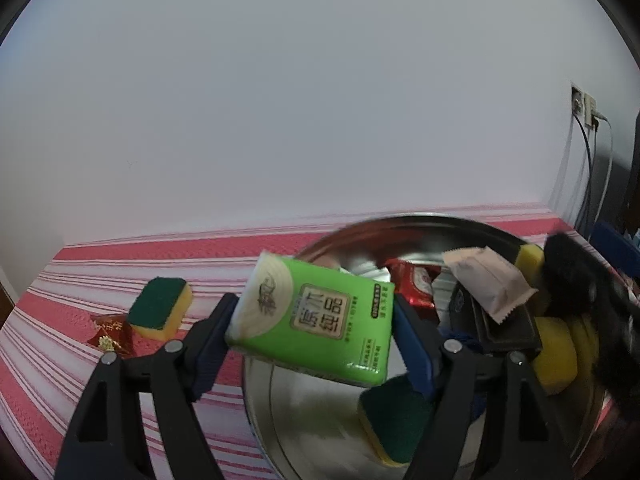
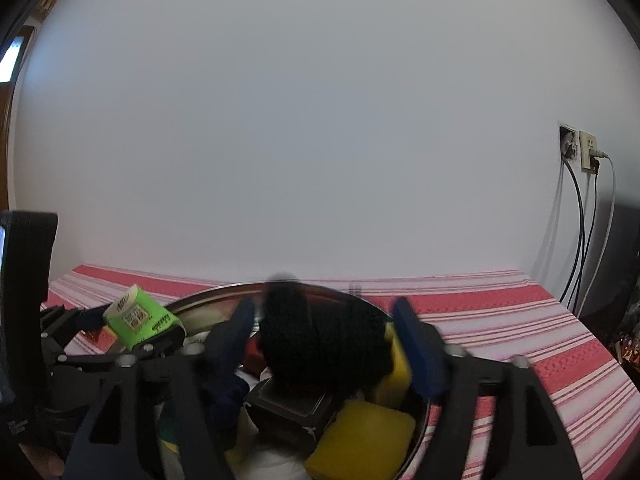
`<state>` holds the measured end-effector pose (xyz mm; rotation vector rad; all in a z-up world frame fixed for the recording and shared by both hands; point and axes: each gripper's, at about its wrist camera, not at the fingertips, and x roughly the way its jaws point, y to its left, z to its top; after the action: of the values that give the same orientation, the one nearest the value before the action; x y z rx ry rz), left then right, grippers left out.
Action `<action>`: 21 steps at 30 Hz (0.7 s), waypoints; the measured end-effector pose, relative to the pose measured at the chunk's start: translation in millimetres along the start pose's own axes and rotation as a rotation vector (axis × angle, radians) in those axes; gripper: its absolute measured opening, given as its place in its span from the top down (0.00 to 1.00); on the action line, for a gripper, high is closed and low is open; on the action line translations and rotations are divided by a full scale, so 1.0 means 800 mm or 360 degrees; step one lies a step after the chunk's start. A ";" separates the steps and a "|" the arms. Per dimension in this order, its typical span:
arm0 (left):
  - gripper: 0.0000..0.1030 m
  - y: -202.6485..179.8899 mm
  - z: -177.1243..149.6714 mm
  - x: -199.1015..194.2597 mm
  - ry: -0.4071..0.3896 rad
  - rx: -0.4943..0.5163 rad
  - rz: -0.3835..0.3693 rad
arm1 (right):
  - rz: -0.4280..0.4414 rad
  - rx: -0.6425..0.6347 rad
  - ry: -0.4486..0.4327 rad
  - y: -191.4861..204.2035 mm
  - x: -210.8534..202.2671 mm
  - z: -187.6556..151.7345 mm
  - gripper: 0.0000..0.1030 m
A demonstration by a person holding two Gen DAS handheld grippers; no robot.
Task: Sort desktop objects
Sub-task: 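Open both grippers to drop the tissue pack and fluffy item into the bowl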
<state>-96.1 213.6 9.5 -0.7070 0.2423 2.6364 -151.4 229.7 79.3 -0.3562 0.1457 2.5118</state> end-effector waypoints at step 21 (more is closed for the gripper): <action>0.01 0.003 -0.004 -0.013 -0.0149 -0.0032 0.0020 | -0.0024 0.0066 -0.0333 -0.005 -0.034 0.008 0.06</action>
<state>-87.4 207.4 12.0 -0.5886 0.1942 2.6791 -128.5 219.5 93.2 -0.0765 0.1114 2.5086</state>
